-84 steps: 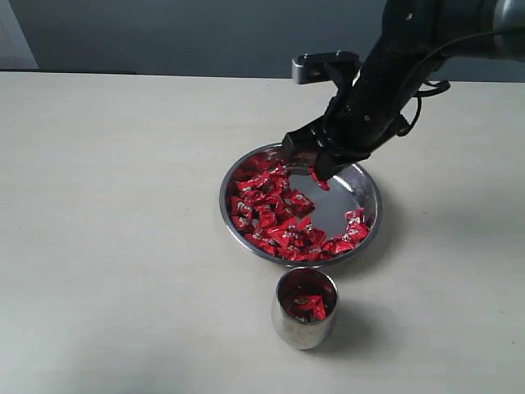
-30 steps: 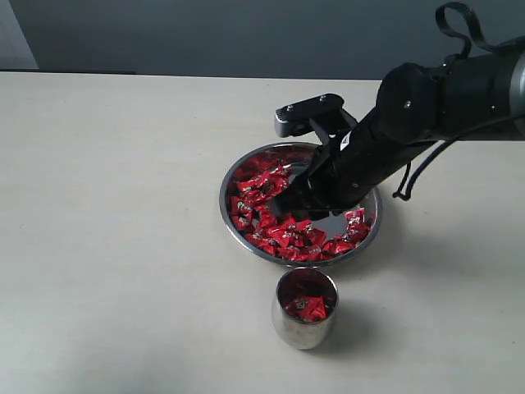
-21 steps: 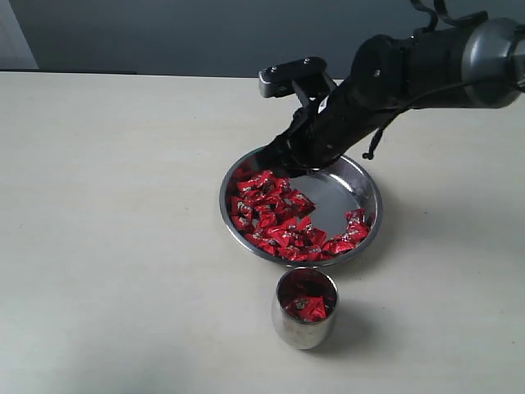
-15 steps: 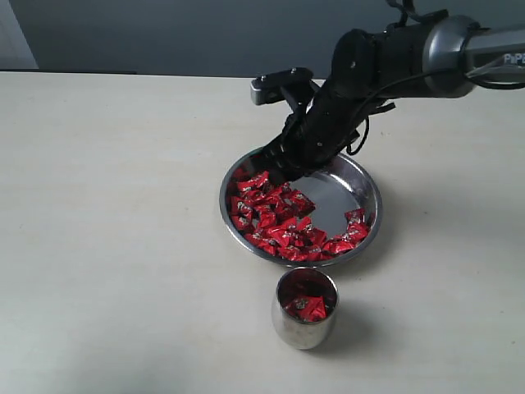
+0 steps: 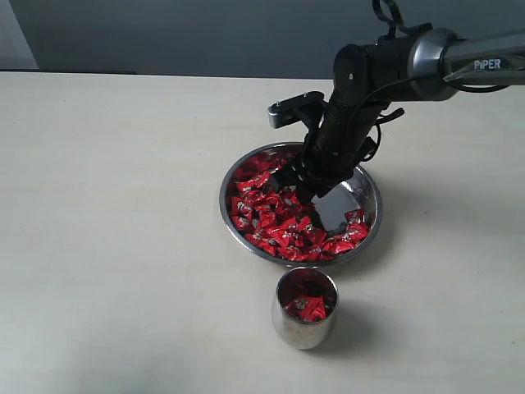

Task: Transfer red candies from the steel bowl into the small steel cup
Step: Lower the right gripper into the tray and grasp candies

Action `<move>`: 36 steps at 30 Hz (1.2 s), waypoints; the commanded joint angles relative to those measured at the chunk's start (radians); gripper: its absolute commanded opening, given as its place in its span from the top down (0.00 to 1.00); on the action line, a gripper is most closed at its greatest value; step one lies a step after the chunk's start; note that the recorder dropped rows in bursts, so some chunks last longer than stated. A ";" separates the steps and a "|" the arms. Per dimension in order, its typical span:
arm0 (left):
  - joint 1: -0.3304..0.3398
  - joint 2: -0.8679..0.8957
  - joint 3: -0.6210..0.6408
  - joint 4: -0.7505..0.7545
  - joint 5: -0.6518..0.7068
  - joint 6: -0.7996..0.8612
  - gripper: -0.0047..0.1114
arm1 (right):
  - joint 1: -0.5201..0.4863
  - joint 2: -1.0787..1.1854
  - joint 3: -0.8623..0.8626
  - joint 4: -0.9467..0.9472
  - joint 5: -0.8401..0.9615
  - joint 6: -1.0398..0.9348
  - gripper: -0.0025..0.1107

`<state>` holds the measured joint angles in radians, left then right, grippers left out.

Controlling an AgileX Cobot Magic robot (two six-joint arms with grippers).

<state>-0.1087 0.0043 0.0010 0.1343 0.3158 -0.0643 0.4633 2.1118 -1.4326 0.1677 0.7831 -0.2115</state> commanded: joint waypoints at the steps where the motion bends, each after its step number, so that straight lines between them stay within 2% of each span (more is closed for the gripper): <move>1: -0.005 -0.004 -0.001 -0.003 -0.007 -0.004 0.96 | -0.009 0.003 -0.008 -0.004 -0.019 0.003 0.69; 11: -0.005 -0.004 -0.001 -0.003 -0.007 -0.004 0.96 | -0.009 0.045 -0.010 0.022 -0.048 0.003 0.69; 12: -0.005 -0.004 -0.001 -0.003 -0.007 -0.004 0.96 | -0.009 0.045 -0.010 0.022 -0.048 0.003 0.74; 14: -0.005 -0.004 -0.001 -0.003 -0.007 -0.004 0.96 | -0.009 0.045 -0.010 0.020 -0.038 0.003 0.93; 15: -0.005 -0.004 -0.001 -0.003 -0.007 -0.004 0.96 | -0.009 0.045 -0.010 0.020 -0.035 0.003 0.98; 23: -0.005 -0.004 -0.001 -0.003 -0.007 -0.004 0.96 | -0.009 -0.121 0.019 0.029 0.050 0.003 0.98; 27: -0.005 -0.004 -0.001 -0.003 -0.007 -0.004 0.96 | -0.001 -0.219 0.097 0.105 0.078 0.003 0.98; 36: -0.005 -0.004 -0.001 -0.003 -0.007 -0.004 0.96 | 0.101 -0.452 0.337 0.146 0.107 -0.001 0.98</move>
<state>-0.1087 0.0043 0.0010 0.1343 0.3158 -0.0643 0.5429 1.7091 -1.1431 0.2897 0.8749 -0.2075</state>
